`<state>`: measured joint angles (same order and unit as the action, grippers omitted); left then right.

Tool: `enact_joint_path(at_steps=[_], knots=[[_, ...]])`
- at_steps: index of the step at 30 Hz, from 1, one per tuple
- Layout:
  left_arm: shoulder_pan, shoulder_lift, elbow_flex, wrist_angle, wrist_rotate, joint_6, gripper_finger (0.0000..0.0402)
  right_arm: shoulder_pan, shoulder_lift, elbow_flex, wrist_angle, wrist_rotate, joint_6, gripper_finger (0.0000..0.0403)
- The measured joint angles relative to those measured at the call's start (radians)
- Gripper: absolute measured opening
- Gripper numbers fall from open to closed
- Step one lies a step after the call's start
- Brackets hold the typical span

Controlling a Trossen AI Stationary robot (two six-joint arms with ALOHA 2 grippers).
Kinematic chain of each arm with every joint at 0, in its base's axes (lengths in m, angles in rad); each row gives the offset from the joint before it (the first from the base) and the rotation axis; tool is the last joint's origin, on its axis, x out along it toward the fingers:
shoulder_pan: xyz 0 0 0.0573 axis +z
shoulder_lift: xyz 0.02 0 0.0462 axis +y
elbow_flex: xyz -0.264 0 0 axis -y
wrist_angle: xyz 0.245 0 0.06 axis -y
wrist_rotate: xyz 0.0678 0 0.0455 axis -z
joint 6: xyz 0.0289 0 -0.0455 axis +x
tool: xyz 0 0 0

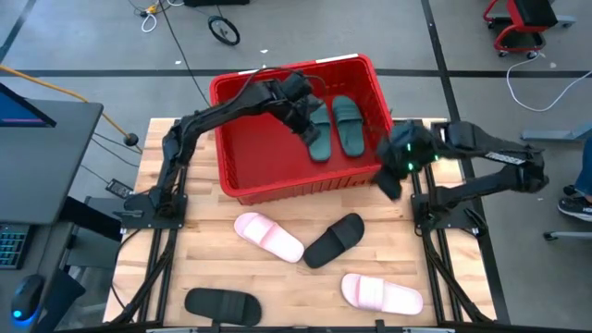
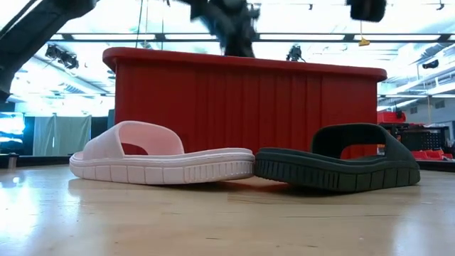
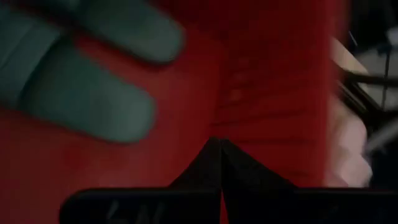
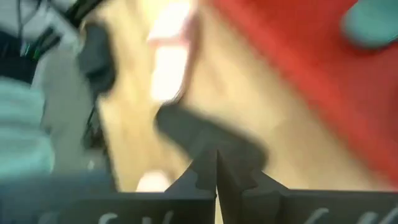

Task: Pick and place slides into bin
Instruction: Put the right black slide into the red bin

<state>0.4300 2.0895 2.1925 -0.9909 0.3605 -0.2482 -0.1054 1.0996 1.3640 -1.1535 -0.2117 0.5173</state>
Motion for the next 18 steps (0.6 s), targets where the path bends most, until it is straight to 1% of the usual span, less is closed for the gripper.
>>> enact_joint_path(at_steps=[3,4,5,7,9,11,15,18], knots=[[-0.092,-0.001,0.156,-0.157,-0.043,0.003,0.0005,0.164,0.002,-0.012,-0.005,0.035,0.084,0.0003],[-0.125,-0.011,0.168,-0.161,-0.049,-0.005,0.0008,0.218,0.002,-0.025,0.006,0.055,0.111,0.0003],[-0.158,-0.04,0.143,-0.137,-0.049,-0.023,0.0009,0.273,0.002,-0.044,0.02,0.081,0.137,0.0003],[-0.223,-0.082,0.105,-0.139,-0.05,-0.066,0.0012,0.376,0.004,-0.088,0.049,0.176,0.193,0.0003],[-0.284,-0.108,0.099,-0.163,-0.062,-0.111,0.0012,0.468,0.004,-0.141,0.065,0.283,0.274,0.0007],[-0.356,-0.114,0.101,-0.181,-0.101,-0.169,0.0011,0.528,0.004,-0.195,0.07,0.34,0.337,0.0016],[-0.493,-0.114,0.1,-0.198,-0.172,-0.266,0.0014,0.572,0.004,-0.301,0.086,0.326,0.433,0.0048],[-0.578,-0.108,0.101,-0.207,-0.22,-0.346,0.0029,0.586,0.005,-0.382,0.156,0.278,0.452,0.0079]])
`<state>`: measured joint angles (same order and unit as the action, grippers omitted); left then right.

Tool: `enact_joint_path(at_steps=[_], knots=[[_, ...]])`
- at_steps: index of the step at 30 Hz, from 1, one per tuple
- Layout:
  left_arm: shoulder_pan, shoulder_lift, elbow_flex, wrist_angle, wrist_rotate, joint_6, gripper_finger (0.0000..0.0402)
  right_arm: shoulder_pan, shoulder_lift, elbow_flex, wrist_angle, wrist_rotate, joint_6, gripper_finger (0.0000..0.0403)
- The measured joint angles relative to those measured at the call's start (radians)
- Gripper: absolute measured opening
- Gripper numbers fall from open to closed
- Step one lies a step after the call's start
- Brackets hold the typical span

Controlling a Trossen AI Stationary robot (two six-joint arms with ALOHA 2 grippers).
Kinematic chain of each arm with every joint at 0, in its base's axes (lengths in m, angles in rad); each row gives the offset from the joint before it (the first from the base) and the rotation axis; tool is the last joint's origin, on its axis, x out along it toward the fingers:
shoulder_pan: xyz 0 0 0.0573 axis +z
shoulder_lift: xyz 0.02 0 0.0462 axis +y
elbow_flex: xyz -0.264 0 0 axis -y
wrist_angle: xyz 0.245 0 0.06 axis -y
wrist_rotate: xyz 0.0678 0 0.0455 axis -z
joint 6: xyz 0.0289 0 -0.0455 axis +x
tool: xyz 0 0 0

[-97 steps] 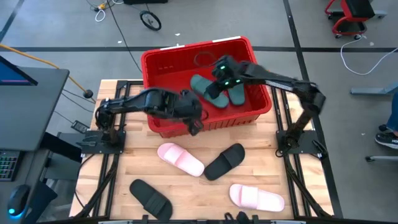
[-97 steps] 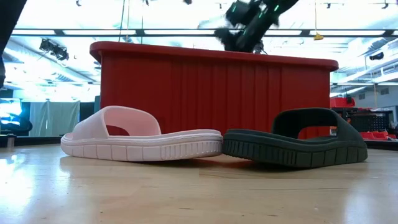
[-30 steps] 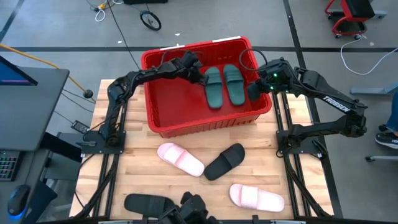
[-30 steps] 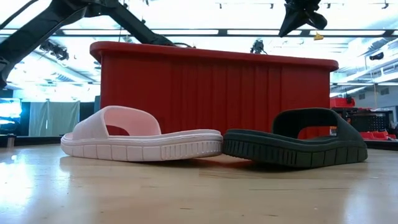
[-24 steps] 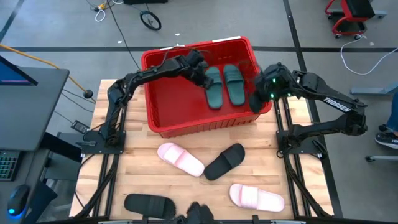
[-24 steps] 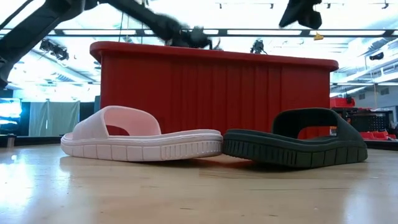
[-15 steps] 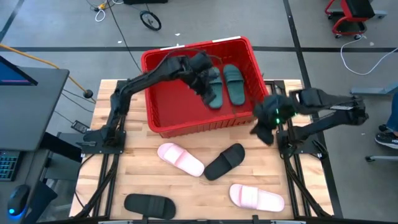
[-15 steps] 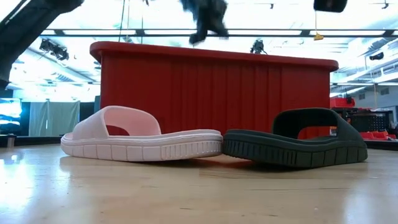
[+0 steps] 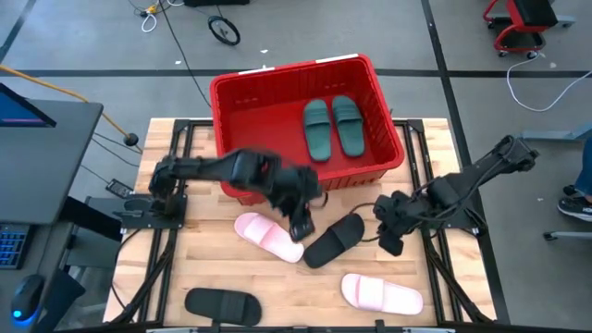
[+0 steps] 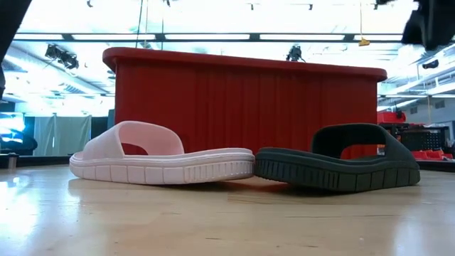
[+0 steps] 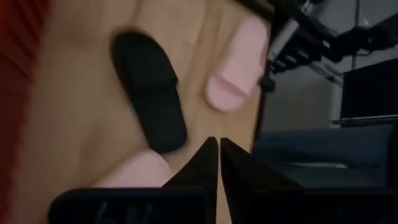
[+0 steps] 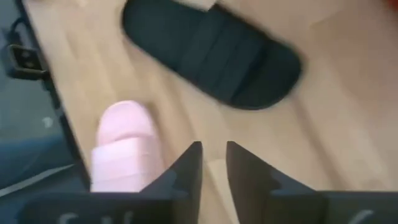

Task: Pick and place slides into bin
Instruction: Put the right black slide into the red bin

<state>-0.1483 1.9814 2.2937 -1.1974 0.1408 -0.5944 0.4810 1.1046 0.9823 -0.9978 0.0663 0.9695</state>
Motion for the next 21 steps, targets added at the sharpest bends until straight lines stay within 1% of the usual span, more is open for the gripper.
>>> enact_joint_path(at_steps=[4,7,11,14,18,21], knots=[[-0.084,0.014,-0.001,0.001,-0.114,-0.143,0.0057,0.001,0.0,-0.132,0.252,-0.062,0.002,0.012],[-0.137,0.013,-0.001,0.008,-0.185,-0.227,0.0078,-0.007,0.0,-0.228,0.418,-0.053,0.002,0.0149],[-0.195,0.013,-0.001,0.013,-0.254,-0.324,0.0104,-0.049,0.0,-0.321,0.477,-0.01,0.046,0.0183],[-0.227,0.013,-0.001,0.02,-0.284,-0.38,0.0119,-0.086,0.0,-0.382,0.537,-0.004,0.052,0.0203],[-0.259,0.013,-0.001,0.023,-0.287,-0.472,0.0134,-0.119,0.0,-0.465,0.66,-0.01,0.064,0.022],[-0.286,0.013,-0.001,0.03,-0.296,-0.52,0.0141,-0.143,0.0,-0.512,0.69,-0.012,0.085,0.0225]])
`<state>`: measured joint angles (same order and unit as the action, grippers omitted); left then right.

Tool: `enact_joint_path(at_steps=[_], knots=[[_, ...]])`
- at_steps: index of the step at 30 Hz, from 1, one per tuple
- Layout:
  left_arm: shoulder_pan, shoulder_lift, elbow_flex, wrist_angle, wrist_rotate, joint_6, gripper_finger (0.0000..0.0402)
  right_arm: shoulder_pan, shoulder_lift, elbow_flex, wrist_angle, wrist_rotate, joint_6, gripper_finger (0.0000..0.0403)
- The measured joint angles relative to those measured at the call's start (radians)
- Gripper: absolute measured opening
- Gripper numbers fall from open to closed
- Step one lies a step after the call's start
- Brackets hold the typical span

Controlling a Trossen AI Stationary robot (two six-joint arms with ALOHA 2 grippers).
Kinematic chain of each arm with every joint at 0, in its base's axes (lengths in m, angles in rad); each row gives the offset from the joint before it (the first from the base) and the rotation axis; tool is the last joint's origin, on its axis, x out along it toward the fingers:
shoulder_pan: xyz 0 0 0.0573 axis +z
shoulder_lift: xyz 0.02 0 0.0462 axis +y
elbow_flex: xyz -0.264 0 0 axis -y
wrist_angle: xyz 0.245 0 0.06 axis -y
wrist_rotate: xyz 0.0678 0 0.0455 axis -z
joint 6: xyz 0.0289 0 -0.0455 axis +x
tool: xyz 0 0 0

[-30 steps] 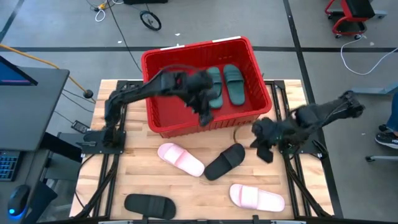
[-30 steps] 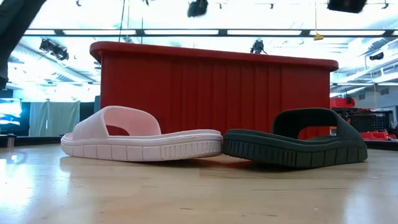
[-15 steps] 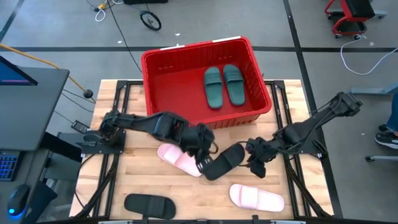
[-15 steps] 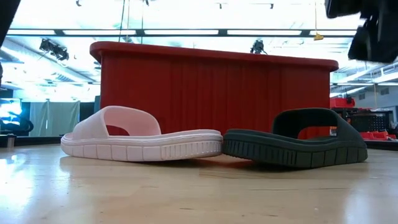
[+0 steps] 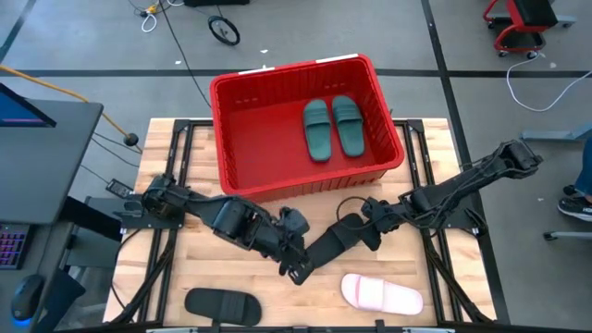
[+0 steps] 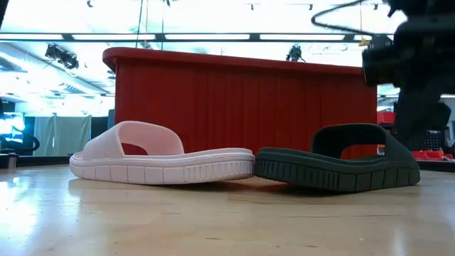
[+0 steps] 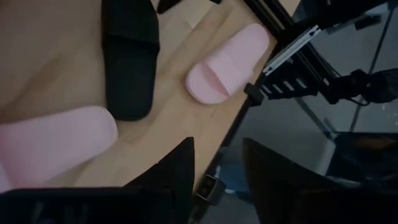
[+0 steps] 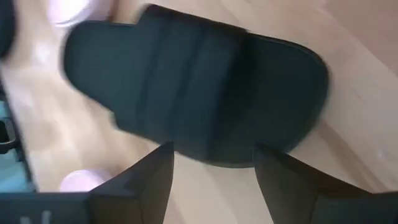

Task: Pick and place slides into bin
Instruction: Put the right black slide into the red bin

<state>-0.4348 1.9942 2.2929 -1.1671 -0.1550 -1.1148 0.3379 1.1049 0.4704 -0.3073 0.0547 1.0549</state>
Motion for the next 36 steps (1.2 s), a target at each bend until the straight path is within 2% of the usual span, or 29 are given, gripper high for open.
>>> enact_joint_path(at_steps=[3,8,16,20,28,33,36], knots=[[-0.029,0.0,0.0,0.015,-0.028,-0.001,0.0144,-0.014,0.0,-0.03,0.05,-0.003,0.019,0.0225],[-0.069,0.0,0.0,0.1,-0.085,-0.003,0.0139,-0.018,0.0,-0.072,0.228,-0.004,0.026,0.022],[-0.11,0.0,0.0,0.258,-0.116,-0.003,0.0121,-0.022,0.017,-0.102,0.251,-0.001,0.068,0.0215],[-0.123,0.0,0.0,0.286,-0.116,0.0,0.0114,-0.022,0.068,-0.111,0.288,-0.004,0.08,0.0215],[-0.123,0.0,0.0,0.286,-0.117,0.0,0.0112,-0.021,0.186,-0.112,0.506,-0.047,0.075,0.0212],[-0.114,0.0,0.0,0.286,-0.117,0.001,0.0109,-0.022,0.258,-0.112,0.611,-0.115,0.082,0.0198],[-0.111,0.0,0.0,0.286,-0.117,0.001,0.0106,-0.021,0.293,-0.111,0.671,-0.122,0.081,0.0186]])
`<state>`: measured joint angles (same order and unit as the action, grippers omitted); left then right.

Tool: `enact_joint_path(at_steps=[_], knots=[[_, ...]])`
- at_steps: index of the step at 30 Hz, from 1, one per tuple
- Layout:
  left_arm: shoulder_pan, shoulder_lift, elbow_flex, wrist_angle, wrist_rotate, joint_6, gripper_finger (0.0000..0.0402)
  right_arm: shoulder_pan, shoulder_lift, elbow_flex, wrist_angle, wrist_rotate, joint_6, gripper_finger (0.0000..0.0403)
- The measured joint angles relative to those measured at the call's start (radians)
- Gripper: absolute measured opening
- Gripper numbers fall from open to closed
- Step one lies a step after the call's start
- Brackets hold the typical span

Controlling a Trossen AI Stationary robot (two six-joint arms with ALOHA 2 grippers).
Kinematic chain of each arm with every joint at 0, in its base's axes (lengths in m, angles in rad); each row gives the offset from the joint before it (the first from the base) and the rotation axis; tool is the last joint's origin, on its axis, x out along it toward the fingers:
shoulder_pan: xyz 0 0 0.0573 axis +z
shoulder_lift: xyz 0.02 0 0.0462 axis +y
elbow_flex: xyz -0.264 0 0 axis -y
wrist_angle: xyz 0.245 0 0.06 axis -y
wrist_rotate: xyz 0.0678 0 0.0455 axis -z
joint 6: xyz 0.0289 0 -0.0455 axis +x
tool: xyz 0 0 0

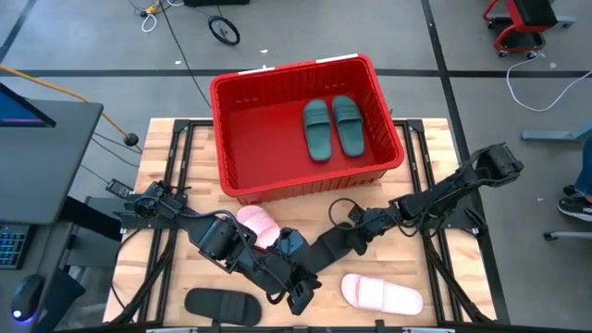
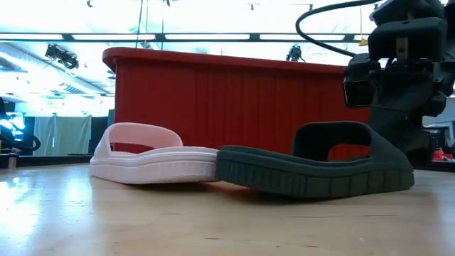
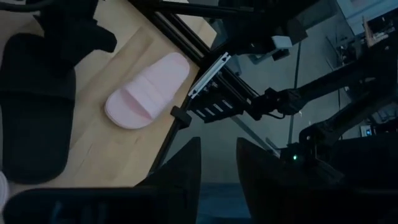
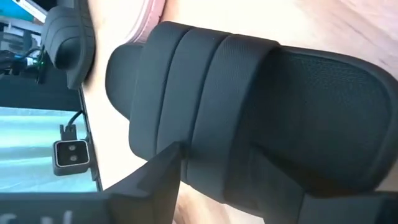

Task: Pick and place slides into bin
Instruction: Put the right black slide into the red bin

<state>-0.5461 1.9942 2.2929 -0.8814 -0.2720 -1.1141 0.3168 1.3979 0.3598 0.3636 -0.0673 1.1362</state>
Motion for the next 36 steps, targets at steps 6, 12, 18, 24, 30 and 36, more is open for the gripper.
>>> enact_joint_path(at_steps=[6,12,18,24,30,36], knots=[[0.0,0.0,0.0,-0.002,0.0,0.0,0.0101,0.0,0.021,0.036,0.007,-0.02,-0.06,0.0129],[0.0,0.0,0.0,-0.003,0.001,-0.001,0.0095,0.0,-0.027,0.052,0.008,-0.062,-0.072,0.0015],[-0.001,0.0,0.0,0.007,0.002,-0.071,0.0083,0.0,-0.185,0.054,0.003,-0.225,-0.047,0.0008],[-0.003,0.0,0.0,0.104,0.002,-0.091,0.007,0.023,-0.441,0.154,-0.027,-0.356,-0.003,0.0006],[0.005,-0.026,0.001,0.134,0.003,-0.046,0.0054,0.004,-0.567,0.492,-0.57,-0.309,-0.236,0.0004],[0.043,-0.084,0.002,0.137,-0.028,0.062,0.0031,-0.071,-0.417,0.972,-1.259,-0.069,-0.67,0.0002]])
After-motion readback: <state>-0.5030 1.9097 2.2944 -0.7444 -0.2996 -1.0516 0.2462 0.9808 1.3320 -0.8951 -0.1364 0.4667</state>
